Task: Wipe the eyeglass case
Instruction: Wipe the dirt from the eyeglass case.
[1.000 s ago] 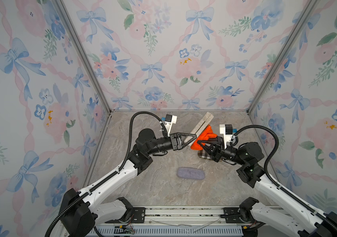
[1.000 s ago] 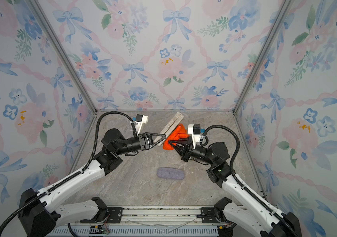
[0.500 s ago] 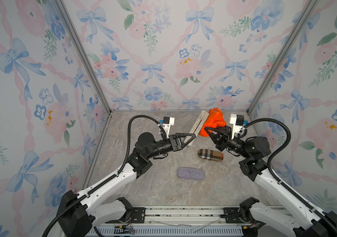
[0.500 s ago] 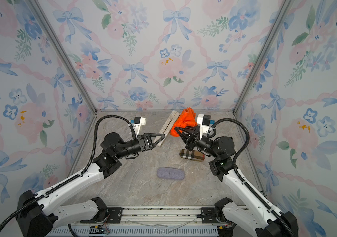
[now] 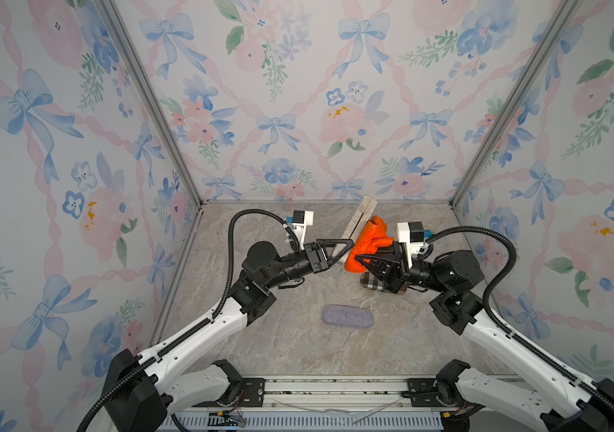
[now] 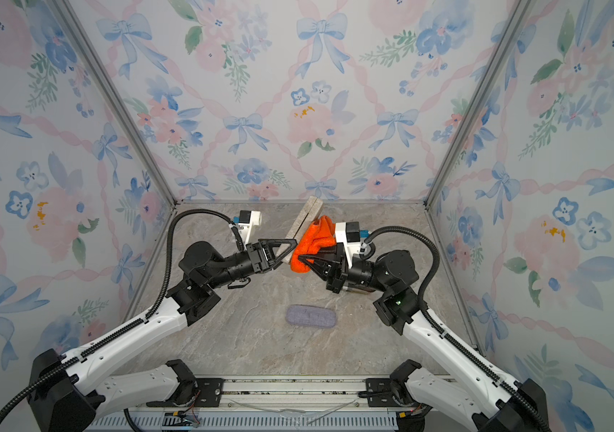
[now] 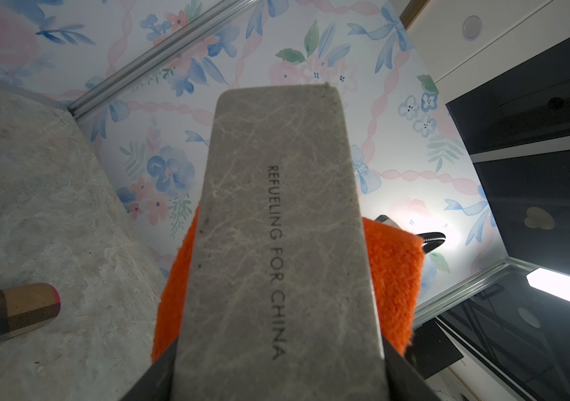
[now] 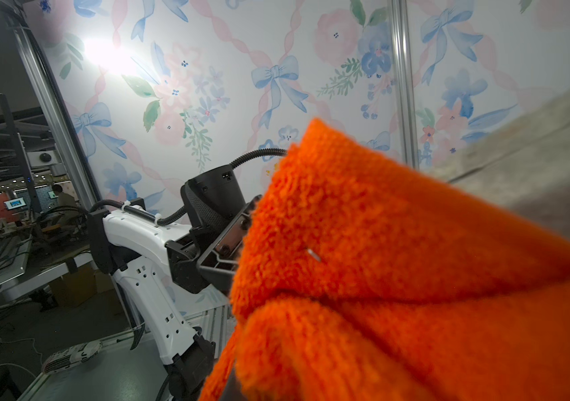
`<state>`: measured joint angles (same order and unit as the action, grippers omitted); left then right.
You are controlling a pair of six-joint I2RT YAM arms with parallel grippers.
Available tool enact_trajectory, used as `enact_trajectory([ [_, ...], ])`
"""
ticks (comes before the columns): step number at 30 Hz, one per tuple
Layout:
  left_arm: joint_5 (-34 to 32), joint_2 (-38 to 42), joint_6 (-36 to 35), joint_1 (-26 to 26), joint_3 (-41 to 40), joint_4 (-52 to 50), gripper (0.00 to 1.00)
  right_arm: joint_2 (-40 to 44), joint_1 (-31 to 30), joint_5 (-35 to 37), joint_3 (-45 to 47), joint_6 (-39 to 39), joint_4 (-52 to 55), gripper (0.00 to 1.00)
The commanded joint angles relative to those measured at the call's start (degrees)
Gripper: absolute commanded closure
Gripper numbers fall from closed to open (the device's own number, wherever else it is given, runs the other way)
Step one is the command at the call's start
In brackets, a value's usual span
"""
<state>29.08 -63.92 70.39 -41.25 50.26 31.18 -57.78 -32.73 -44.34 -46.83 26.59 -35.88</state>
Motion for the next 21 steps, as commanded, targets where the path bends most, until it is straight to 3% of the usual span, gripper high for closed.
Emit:
enact_trajectory([
  [1, 5.3, 1.3, -0.8, -1.5, 0.5, 0.4, 0.66, -2.5, -2.2, 1.1, 0.3, 2.3, -5.0, 1.0],
  [4, 4.9, 1.1, -0.8, -1.5, 0.7, 0.4, 0.66, -2.6, -9.1, 5.1, 3.3, -0.7, -4.6, 1.0],
  [8, 4.9, 1.0, -0.5, -1.4, 0.6, 0.5, 0.66, -4.0, -11.2, 5.4, 4.7, 1.0, -10.0, 1.0],
  [13, 4.5, 1.8, -0.3, -1.4, -0.3, 0.4, 0.66, -2.5, -6.5, 4.6, 0.7, -3.5, -1.9, 1.0],
  [21, 5.4, 2.1, 0.3, -1.6, -1.2, 0.4, 0.66, -0.4, 1.2, 3.0, -0.2, -4.6, 1.5, 1.0],
])
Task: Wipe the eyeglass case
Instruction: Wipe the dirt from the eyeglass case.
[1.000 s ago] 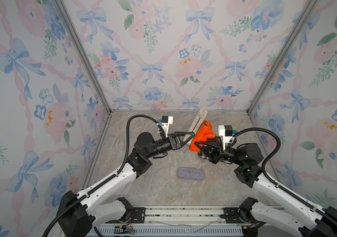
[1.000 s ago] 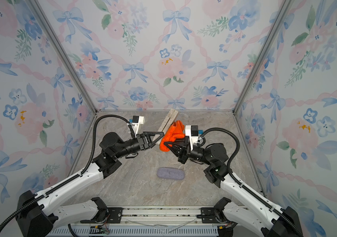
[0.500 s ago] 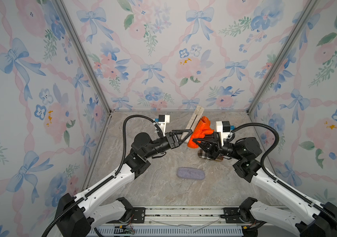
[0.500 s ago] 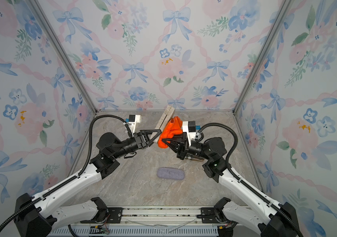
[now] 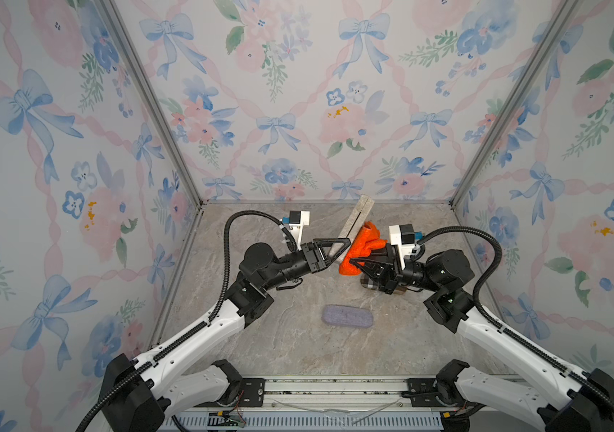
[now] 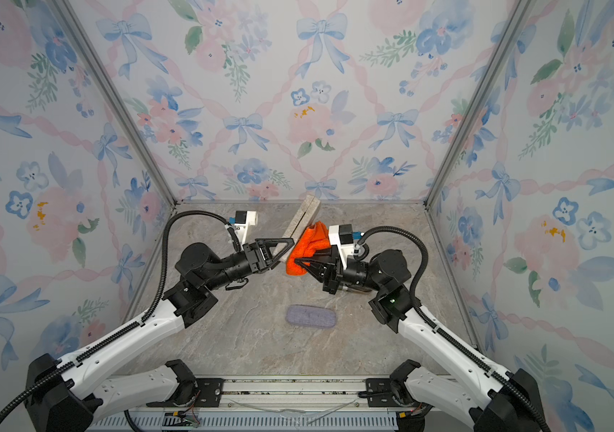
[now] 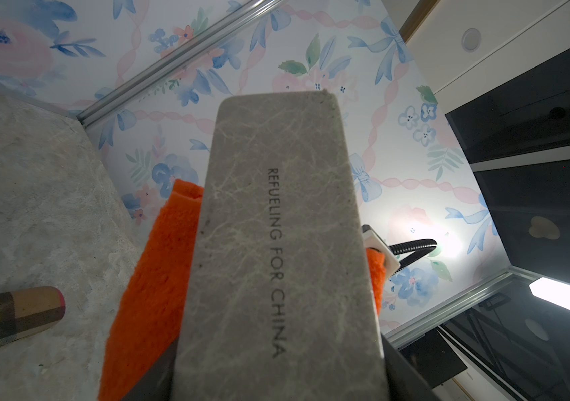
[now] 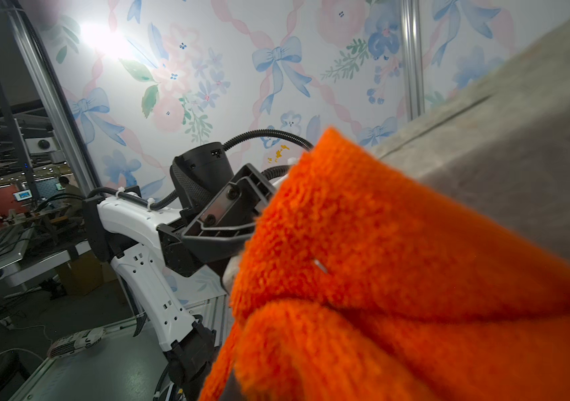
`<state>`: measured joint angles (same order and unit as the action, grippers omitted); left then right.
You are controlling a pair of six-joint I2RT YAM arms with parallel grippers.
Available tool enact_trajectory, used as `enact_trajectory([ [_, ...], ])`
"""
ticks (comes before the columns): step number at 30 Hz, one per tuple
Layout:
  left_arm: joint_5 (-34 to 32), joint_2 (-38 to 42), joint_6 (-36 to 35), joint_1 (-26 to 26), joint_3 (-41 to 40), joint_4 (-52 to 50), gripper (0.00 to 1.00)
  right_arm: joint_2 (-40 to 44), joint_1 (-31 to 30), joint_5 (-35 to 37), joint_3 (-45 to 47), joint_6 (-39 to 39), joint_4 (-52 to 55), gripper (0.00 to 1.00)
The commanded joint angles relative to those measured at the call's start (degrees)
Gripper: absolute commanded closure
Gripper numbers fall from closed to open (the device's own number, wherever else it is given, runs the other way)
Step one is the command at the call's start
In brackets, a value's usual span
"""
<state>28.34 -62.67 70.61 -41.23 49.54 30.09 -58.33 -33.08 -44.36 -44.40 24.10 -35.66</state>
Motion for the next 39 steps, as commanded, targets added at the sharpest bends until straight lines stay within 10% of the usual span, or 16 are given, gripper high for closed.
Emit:
enact_trajectory([
  [1, 6.2, 0.7, 0.2, -1.7, -0.5, 1.5, 0.66, -0.2, 1.9, 2.5, -2.9, -2.2, 1.3, 1.0],
  [11, 6.0, -0.1, 0.5, -1.7, 0.0, 2.6, 0.67, -1.3, -4.9, 2.7, 3.7, 1.4, -7.6, 1.0],
  [20, 6.8, -0.7, 1.4, -1.8, -1.9, 3.9, 0.67, -6.7, 9.0, -4.6, -10.9, 2.5, -2.7, 1.0],
  [27, 8.0, 0.1, 1.5, -1.6, -2.0, 4.4, 0.67, -9.4, 8.7, -6.0, -8.7, 6.3, -6.2, 1.0],
  [33, 8.6, 1.1, 2.5, 0.5, -2.8, 4.3, 0.67, -2.4, -0.1, -2.7, -3.4, -5.9, 7.4, 1.0],
  [39, 10.9, 0.8, 2.6, 1.3, -3.2, 3.8, 0.68, -5.9, 5.6, -8.3, -11.3, -6.7, 11.3, 1.0],
])
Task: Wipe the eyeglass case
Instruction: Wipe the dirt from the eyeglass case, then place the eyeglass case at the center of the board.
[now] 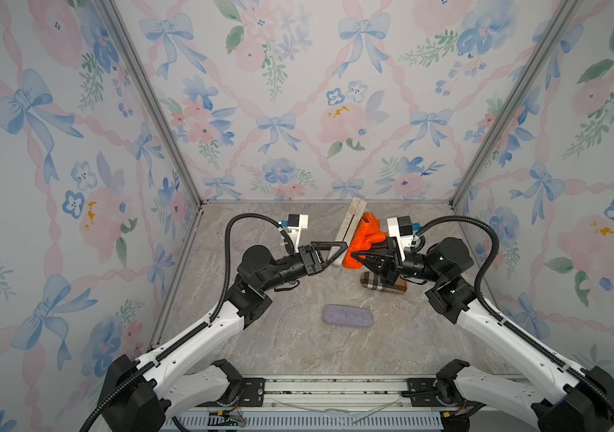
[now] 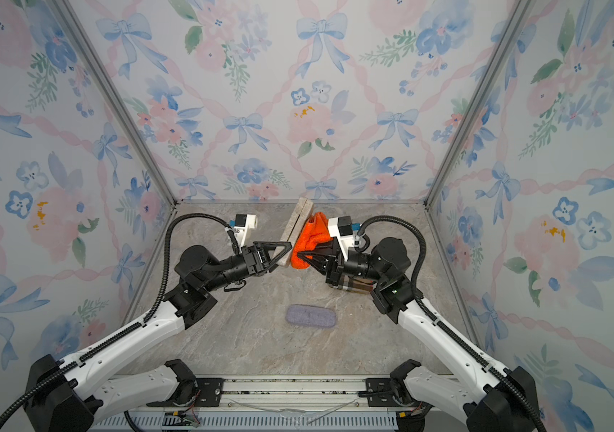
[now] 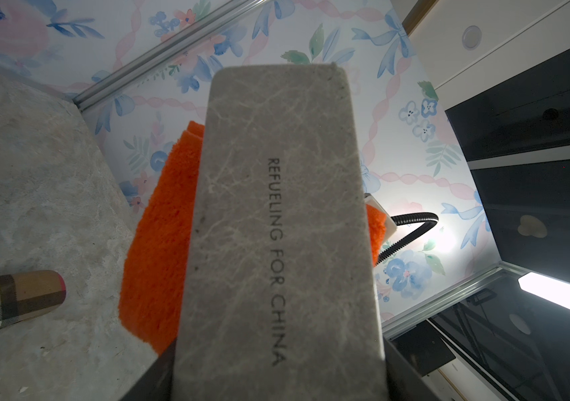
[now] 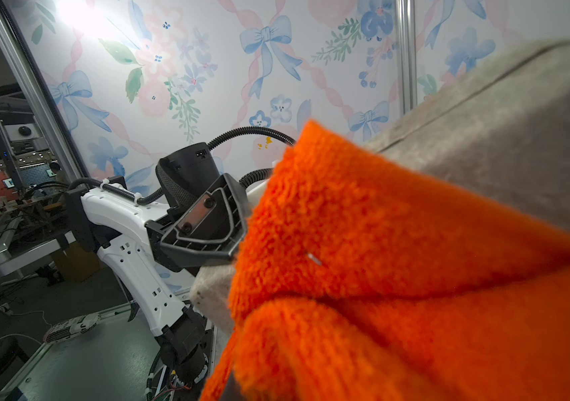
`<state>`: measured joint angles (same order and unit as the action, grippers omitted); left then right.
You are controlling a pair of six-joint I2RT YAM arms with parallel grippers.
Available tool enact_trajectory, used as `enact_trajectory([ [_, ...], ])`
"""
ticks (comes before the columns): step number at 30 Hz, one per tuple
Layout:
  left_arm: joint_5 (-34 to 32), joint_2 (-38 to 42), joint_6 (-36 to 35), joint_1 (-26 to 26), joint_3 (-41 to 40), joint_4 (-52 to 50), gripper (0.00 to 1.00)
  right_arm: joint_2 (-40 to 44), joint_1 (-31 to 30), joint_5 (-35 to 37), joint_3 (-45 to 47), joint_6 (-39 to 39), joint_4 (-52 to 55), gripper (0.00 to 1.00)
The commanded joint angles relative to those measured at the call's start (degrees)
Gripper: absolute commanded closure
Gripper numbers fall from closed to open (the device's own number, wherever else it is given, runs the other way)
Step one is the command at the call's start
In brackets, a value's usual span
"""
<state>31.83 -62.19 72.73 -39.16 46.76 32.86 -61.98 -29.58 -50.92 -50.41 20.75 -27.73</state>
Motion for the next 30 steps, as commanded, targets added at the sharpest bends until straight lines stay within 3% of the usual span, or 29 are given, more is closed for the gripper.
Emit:
enact_trajectory([
  [1, 7.9, 0.2, 0.3, -1.0, -0.4, 1.0, 0.68, -3.9, 3.7, -2.7, -8.1, -4.3, 5.5, 1.0],
  [5, 8.7, 0.9, 0.0, -1.4, -1.0, 0.8, 0.68, -10.6, 8.1, -6.9, -14.9, -1.8, 4.9, 1.0],
  [9, 7.7, 2.7, -0.8, -0.3, -2.1, -1.7, 0.68, -11.9, 9.4, -6.4, -15.1, -0.7, 3.1, 1.0],
  [14, 6.9, 4.8, -1.4, 2.9, -4.2, -2.3, 0.68, -8.8, 11.5, 0.6, -11.8, -3.3, 7.3, 1.0],
  [18, 3.5, 3.1, -8.7, 3.7, -8.1, -3.9, 0.66, -8.8, 16.1, 7.2, -10.2, -2.9, 9.6, 1.0],
  [23, -6.4, -2.0, -17.9, 3.0, -9.2, -7.4, 0.66, -5.6, 17.4, 7.4, -5.0, 2.3, 7.0, 1.0],
  [30, -31.2, -12.1, -32.6, -0.2, 1.2, -29.5, 0.69, -1.4, 14.4, 9.7, -0.6, 5.3, 10.3, 1.0],
])
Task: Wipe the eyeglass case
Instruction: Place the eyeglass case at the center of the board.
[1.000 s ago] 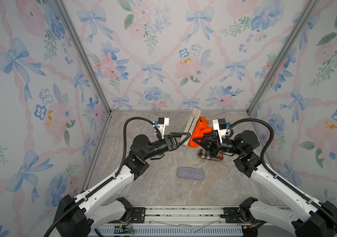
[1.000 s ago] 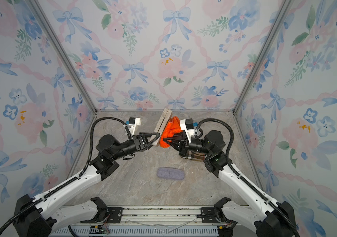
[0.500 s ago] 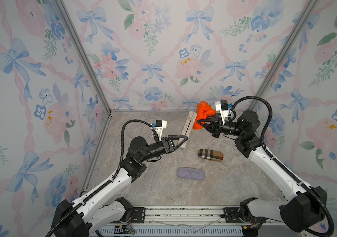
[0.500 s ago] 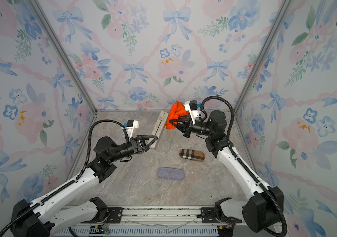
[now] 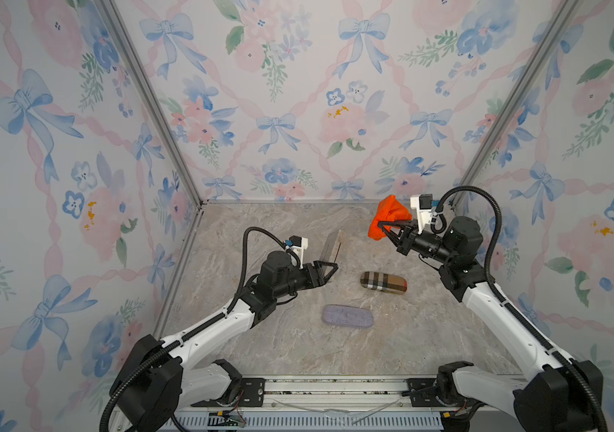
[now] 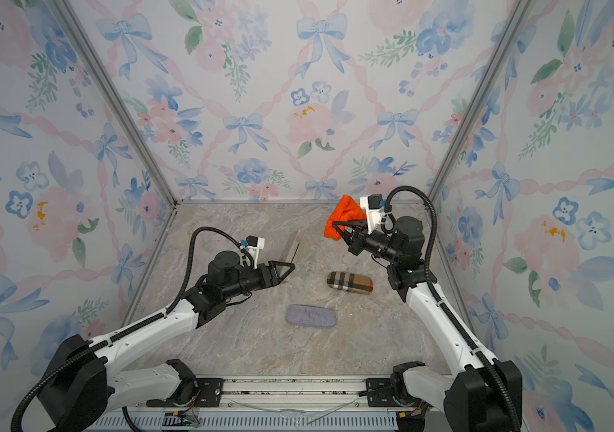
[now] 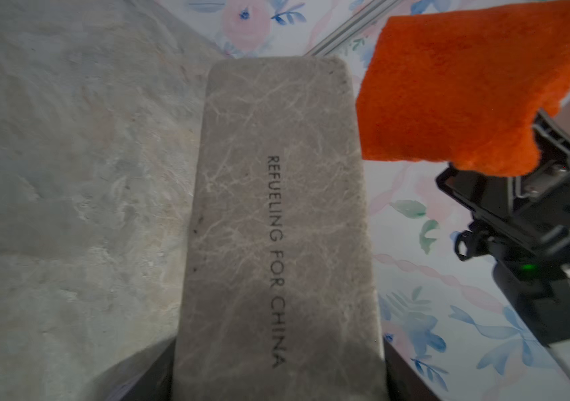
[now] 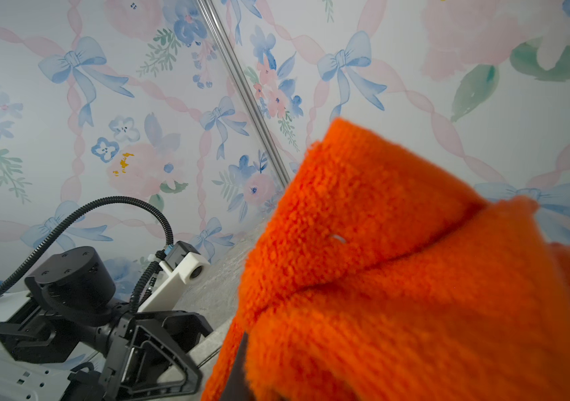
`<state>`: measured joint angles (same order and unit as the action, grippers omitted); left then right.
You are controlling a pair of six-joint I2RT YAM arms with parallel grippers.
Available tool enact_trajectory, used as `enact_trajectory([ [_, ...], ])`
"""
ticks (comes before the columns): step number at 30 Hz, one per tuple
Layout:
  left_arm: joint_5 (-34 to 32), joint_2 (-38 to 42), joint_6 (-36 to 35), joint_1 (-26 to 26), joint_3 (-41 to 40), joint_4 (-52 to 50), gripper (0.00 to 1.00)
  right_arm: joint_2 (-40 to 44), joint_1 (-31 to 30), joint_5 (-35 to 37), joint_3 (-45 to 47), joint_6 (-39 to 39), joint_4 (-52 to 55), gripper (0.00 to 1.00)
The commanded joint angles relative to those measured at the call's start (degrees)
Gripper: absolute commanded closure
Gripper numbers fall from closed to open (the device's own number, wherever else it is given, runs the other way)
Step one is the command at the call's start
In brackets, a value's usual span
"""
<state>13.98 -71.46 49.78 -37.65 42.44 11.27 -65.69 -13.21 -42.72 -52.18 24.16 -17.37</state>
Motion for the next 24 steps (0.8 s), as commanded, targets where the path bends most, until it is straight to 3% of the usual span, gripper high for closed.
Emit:
enact_trajectory([
  [1, -16.0, -5.2, -11.2, -2.5, 7.6, -10.4, 0.69, 3.3, -3.0, 3.1, 2.4, 1.8, -0.1, 1.0],
  [7, -29.7, -13.6, -10.3, -5.6, 9.1, -11.8, 0.69, 5.8, -6.2, 6.4, 7.1, 0.4, 0.3, 1.0],
  [10, -33.0, -16.0, -7.8, -5.8, 7.9, -11.2, 0.68, 5.7, -6.2, 6.1, 8.2, 0.6, 0.4, 1.0],
  [18, -33.5, -21.9, -4.2, -5.8, 8.9, -12.5, 0.66, 5.8, -6.1, 5.7, 10.3, -0.7, 1.7, 1.0],
  [24, -33.8, -23.9, 2.0, -7.4, 7.3, -14.2, 0.49, 6.7, -6.0, 6.6, 12.4, -2.0, 2.4, 1.0],
])
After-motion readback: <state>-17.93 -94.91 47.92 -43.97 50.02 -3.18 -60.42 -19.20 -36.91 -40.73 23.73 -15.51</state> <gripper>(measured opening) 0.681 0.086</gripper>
